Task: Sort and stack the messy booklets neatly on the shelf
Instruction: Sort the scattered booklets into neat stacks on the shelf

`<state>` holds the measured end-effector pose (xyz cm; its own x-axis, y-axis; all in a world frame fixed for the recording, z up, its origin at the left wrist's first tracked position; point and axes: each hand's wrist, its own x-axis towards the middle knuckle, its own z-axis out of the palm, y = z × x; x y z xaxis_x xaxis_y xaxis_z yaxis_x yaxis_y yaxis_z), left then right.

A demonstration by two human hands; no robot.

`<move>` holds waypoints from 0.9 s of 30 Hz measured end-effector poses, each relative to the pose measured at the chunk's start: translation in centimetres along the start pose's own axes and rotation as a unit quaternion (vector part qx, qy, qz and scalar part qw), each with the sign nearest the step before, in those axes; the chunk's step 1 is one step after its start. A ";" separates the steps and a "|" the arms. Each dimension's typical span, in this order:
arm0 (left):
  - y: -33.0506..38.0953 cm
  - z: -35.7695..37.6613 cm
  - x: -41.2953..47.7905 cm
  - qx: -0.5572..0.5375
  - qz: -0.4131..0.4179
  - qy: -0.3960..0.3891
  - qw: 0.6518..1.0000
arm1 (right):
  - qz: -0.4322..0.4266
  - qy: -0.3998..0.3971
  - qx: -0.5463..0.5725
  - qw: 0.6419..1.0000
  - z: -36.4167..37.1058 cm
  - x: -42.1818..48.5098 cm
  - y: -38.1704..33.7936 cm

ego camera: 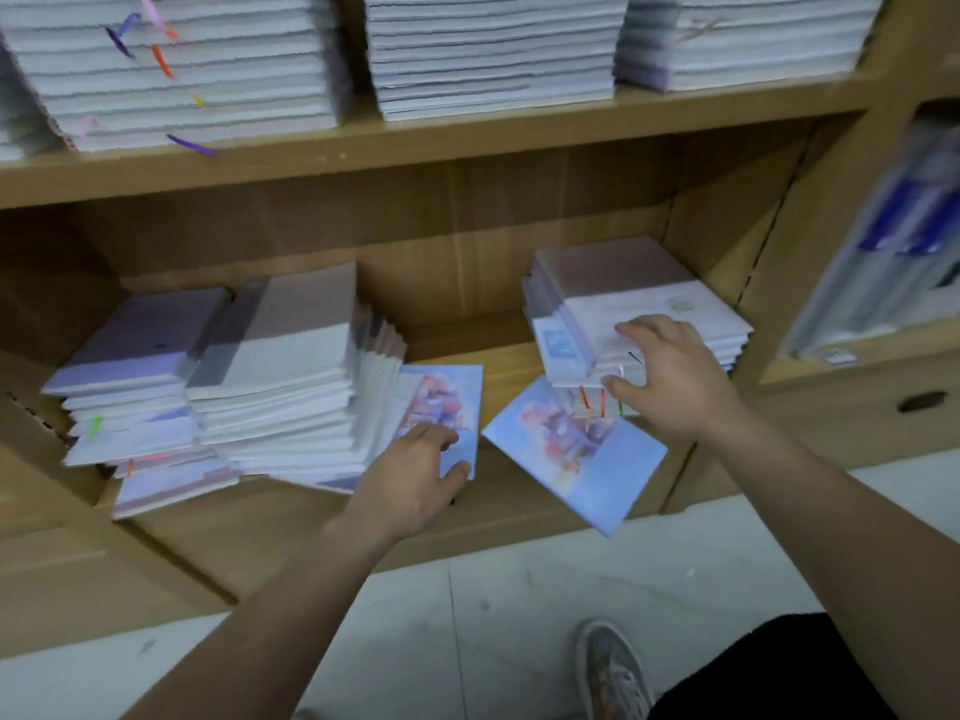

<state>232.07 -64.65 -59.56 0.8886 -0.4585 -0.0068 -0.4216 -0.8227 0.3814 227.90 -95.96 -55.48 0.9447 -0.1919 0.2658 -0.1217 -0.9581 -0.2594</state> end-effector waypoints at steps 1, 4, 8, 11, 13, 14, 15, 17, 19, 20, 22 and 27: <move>0.8 0.9 0.9 -0.002 -0.002 -0.007 1.000 | 0.010 0.001 -0.017 1.000 0.1 -0.1 1.1; 2.5 3.5 3.7 -0.007 -0.003 0.000 1.000 | 0.040 -0.028 -0.070 0.996 1.1 -0.2 3.9; 4.0 5.8 7.3 0.029 -0.028 0.013 0.999 | 0.054 -0.084 -0.076 0.992 2.7 0.6 5.5; 4.4 7.1 9.0 0.072 -0.047 -0.001 0.996 | 0.049 -0.078 -0.082 0.992 3.6 1.4 5.3; 4.4 7.7 9.3 0.087 -0.049 0.005 0.995 | 0.058 -0.080 -0.082 0.992 3.9 1.9 4.9; 4.5 7.9 9.2 0.075 -0.051 0.018 0.996 | 0.062 -0.081 -0.082 0.991 4.0 2.0 4.8; 4.4 8.1 8.8 0.055 -0.051 0.037 0.996 | 0.065 -0.083 -0.082 0.991 4.0 2.2 4.8; 4.2 8.5 7.0 0.013 -0.035 0.088 0.995 | 0.069 -0.084 -0.084 0.991 4.0 2.3 4.8; 3.8 9.0 4.5 -0.003 -0.008 0.140 0.990 | 0.072 -0.081 -0.089 0.990 4.0 2.3 4.7; 3.7 9.3 3.2 -0.012 -0.005 0.152 0.988 | 0.075 -0.082 -0.092 0.990 4.0 2.3 4.5; 3.6 9.7 1.2 -0.027 -0.017 0.137 0.990 | 0.083 -0.086 -0.093 0.989 4.0 2.5 4.2; 4.5 11.2 0.3 -0.068 -0.074 0.028 0.995 | 0.091 -0.098 -0.091 0.987 3.8 2.3 3.1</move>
<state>228.46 -72.24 -68.24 0.9494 -0.3132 -0.0230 -0.2601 -0.8253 0.5012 230.86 -98.54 -59.17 0.9410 -0.3360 0.0411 -0.3299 -0.9375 -0.1111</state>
